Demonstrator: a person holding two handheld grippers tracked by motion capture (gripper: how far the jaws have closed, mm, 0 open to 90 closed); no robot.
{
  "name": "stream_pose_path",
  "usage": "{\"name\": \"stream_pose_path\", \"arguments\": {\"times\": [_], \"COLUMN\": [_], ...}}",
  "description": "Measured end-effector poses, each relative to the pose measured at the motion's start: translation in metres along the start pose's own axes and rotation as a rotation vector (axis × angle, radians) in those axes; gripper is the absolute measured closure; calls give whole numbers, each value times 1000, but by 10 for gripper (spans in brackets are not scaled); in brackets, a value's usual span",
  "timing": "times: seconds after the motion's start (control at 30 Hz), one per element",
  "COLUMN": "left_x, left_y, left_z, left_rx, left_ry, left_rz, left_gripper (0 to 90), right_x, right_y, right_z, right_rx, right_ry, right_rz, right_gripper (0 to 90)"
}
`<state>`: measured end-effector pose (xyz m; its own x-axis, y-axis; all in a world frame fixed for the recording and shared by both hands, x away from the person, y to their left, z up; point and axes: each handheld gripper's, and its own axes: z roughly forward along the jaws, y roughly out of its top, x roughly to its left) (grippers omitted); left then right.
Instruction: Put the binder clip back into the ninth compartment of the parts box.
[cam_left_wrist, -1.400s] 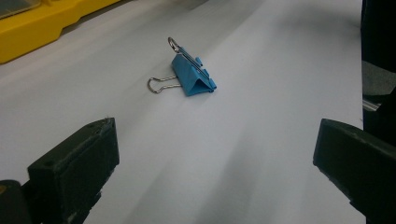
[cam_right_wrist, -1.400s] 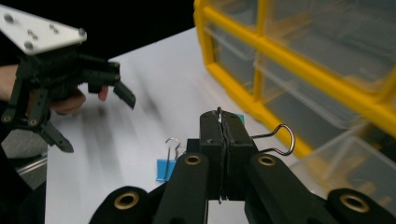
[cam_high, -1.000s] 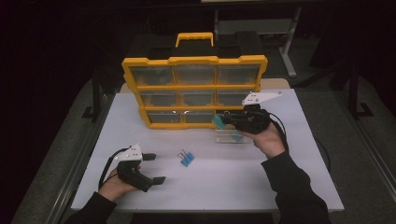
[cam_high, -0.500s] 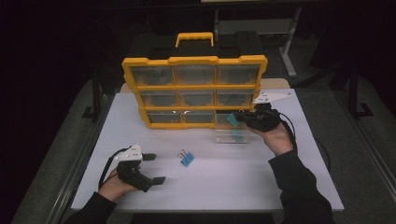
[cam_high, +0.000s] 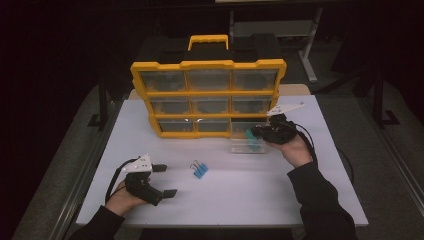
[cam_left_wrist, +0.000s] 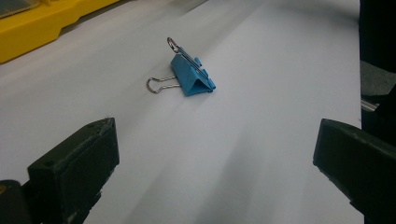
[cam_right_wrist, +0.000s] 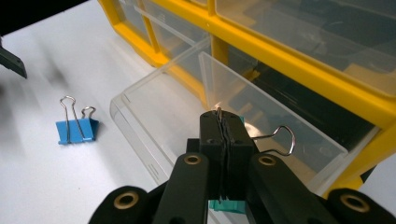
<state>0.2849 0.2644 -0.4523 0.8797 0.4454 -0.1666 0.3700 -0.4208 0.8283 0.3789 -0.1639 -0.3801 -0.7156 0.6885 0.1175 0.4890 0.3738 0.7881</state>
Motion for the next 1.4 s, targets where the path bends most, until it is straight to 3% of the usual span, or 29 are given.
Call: {"name": "stream_pose_path", "arguments": {"times": [0.07,0.27,0.6,0.77,1.1,1.4], "left_x": [0,0,0,0,0,0], "left_y": [0,0,0,0,0,0], "left_z": [0,0,0,0,0,1], "left_rx": [0,-2,-1,-1,-1,-1], "left_ry": [0,-1,1,0,0,-6], "left_rz": [0,0,2,3,3,1], "left_gripper": [0,0,0,0,0,0], "right_x": [0,7,33,44,74,89], "right_y": [0,7,22,23,26,21], "right_z": [-1,-10,-12,-5,19,42], "right_rx": [-4,-44,-61,-51,-9,20], "right_ry": [2,9,89,123,172,233], "right_rz": [7,-9,-54,-60,-118,-126], "right_gripper": [816,785,679,627,553,509]}}
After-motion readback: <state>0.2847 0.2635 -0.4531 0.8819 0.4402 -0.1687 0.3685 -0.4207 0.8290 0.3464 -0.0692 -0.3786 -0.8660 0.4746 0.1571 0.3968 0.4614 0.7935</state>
